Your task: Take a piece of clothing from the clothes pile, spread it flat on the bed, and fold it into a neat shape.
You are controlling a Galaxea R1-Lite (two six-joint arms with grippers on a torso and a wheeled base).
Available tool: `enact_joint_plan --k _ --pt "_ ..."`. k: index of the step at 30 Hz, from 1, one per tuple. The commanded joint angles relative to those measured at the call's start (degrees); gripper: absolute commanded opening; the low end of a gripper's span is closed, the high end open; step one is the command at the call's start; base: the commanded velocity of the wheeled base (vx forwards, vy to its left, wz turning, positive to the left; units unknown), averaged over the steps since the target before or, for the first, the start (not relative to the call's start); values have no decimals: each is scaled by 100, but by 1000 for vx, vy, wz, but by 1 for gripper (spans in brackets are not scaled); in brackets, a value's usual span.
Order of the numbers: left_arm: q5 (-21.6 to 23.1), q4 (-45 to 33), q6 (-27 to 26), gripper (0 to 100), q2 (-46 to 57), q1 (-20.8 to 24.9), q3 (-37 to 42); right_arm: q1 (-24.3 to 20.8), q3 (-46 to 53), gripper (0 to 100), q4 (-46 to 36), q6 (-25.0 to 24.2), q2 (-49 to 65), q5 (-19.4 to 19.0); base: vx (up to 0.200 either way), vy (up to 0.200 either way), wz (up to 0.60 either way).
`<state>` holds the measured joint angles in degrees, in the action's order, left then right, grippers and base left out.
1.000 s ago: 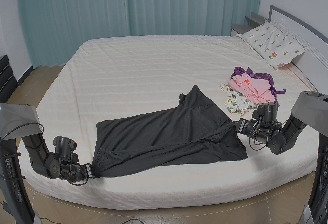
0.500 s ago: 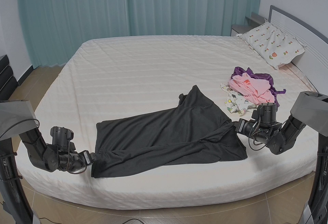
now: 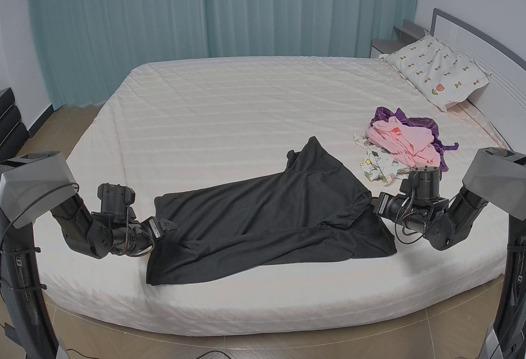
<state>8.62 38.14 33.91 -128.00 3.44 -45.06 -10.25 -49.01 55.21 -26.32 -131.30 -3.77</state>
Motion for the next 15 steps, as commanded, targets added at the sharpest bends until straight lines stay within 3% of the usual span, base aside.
enact_joint_plan --k 1,9,12,13,15 --pt "-9 18 45 100 -375 96 -188 -82 -4 0 7 -66 -27 -1 0 0 0" --pt "-27 -26 45 100 -498 254 -293 -73 5 0 78 -84 -18 8 0 0 0" --pt "-308 18 28 100 -647 298 -337 -82 31 0 183 -75 -36 8 0 0 0" --pt "-370 9 28 0 -682 298 -355 -73 31 0 183 -84 -36 8 0 0 0" --pt "-405 0 36 0 -682 298 -355 -65 23 0 183 -75 -62 8 0 0 0"
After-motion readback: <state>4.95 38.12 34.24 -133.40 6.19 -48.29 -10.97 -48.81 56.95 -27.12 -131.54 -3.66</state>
